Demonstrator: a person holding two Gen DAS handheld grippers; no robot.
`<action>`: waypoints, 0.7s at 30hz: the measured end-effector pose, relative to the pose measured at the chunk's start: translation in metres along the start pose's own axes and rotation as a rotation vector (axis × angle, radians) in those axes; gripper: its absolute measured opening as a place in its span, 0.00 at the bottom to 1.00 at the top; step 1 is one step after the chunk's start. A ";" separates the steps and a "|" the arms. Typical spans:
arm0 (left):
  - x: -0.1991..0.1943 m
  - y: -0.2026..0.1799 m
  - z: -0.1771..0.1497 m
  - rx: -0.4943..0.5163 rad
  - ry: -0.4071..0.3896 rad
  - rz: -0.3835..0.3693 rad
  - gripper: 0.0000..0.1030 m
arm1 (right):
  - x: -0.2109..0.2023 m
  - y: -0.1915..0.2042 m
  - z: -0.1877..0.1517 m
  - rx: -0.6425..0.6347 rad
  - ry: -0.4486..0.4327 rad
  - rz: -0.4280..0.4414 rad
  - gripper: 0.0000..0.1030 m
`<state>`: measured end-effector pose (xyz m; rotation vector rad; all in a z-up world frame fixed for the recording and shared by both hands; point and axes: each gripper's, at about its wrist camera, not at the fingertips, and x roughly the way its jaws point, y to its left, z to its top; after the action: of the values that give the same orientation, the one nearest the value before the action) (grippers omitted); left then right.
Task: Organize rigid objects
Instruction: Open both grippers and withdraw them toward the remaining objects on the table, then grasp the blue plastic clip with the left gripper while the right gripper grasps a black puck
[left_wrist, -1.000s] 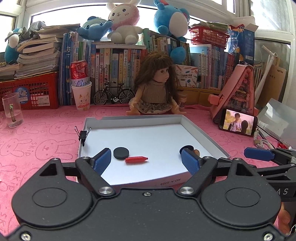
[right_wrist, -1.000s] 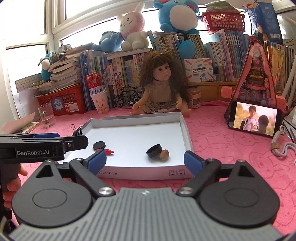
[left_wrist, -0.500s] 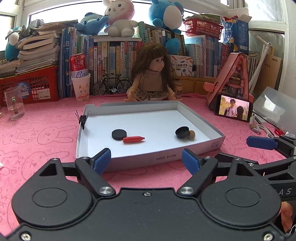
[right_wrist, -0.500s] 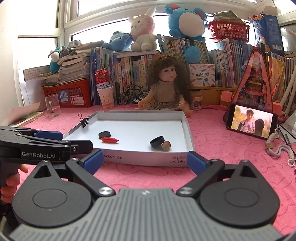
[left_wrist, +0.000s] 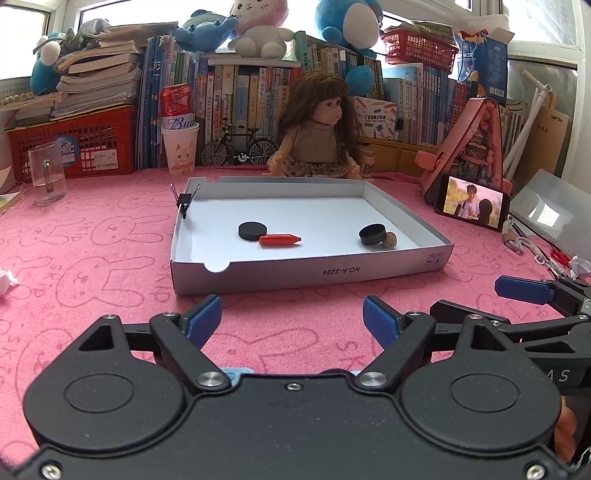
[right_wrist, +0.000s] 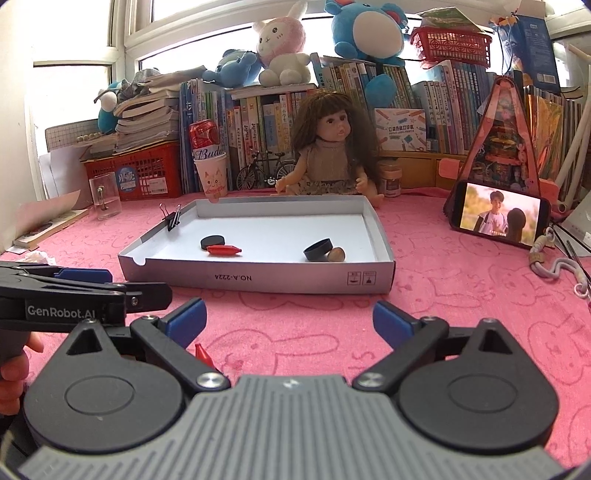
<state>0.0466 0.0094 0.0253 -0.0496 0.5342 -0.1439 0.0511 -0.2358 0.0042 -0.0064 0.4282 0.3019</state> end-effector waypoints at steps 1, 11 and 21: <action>-0.002 0.000 -0.002 0.004 -0.002 0.002 0.80 | 0.000 0.000 -0.001 0.000 0.002 -0.003 0.98; -0.016 0.002 -0.018 0.031 -0.016 0.019 0.81 | -0.008 -0.002 -0.014 -0.009 0.024 -0.031 0.98; -0.026 0.016 -0.030 0.006 -0.016 0.067 0.81 | -0.018 -0.010 -0.027 -0.026 0.043 -0.065 0.98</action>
<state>0.0112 0.0291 0.0112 -0.0271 0.5190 -0.0797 0.0274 -0.2525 -0.0133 -0.0522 0.4656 0.2437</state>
